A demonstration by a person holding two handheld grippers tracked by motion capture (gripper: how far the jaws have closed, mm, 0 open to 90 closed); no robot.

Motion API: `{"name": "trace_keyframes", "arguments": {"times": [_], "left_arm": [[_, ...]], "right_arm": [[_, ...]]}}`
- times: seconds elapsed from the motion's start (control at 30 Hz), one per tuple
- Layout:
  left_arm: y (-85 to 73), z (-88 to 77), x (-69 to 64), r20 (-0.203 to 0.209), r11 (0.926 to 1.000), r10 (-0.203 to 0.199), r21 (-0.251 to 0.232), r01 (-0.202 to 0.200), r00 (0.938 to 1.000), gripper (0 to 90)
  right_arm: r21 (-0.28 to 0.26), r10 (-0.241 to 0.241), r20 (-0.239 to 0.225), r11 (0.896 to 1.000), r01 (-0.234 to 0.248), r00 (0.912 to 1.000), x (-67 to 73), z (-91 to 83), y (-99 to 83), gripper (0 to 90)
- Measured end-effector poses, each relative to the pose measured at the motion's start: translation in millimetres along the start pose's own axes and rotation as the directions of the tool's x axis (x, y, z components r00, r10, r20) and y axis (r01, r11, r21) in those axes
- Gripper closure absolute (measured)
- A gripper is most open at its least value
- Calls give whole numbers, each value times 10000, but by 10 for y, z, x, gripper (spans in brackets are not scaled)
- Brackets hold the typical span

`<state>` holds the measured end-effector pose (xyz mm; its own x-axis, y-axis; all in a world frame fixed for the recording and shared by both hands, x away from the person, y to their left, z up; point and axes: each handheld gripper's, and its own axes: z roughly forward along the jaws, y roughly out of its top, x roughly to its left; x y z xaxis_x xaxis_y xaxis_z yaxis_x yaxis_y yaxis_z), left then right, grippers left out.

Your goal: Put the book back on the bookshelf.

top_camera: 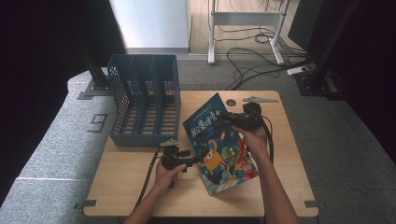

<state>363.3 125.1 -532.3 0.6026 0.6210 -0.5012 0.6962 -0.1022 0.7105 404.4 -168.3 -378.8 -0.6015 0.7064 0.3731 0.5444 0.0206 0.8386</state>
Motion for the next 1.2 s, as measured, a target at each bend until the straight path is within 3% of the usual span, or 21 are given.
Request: {"name": "trace_keyframes", "arguments": {"times": [0.53, 1.2], "left_arm": [[20, 6, -19, 59, 9999, -9, -126, 10, 10000, 247], [53, 9, -69, 76, 9998, 203, 15, -203, 9998, 247]], "right_arm": [[-618, -743, -37, 9953, 740, 9972, 86, -105, -53, 835], [-1043, -637, -225, 9927, 610, 9977, 17, -171, -112, 835]]}}
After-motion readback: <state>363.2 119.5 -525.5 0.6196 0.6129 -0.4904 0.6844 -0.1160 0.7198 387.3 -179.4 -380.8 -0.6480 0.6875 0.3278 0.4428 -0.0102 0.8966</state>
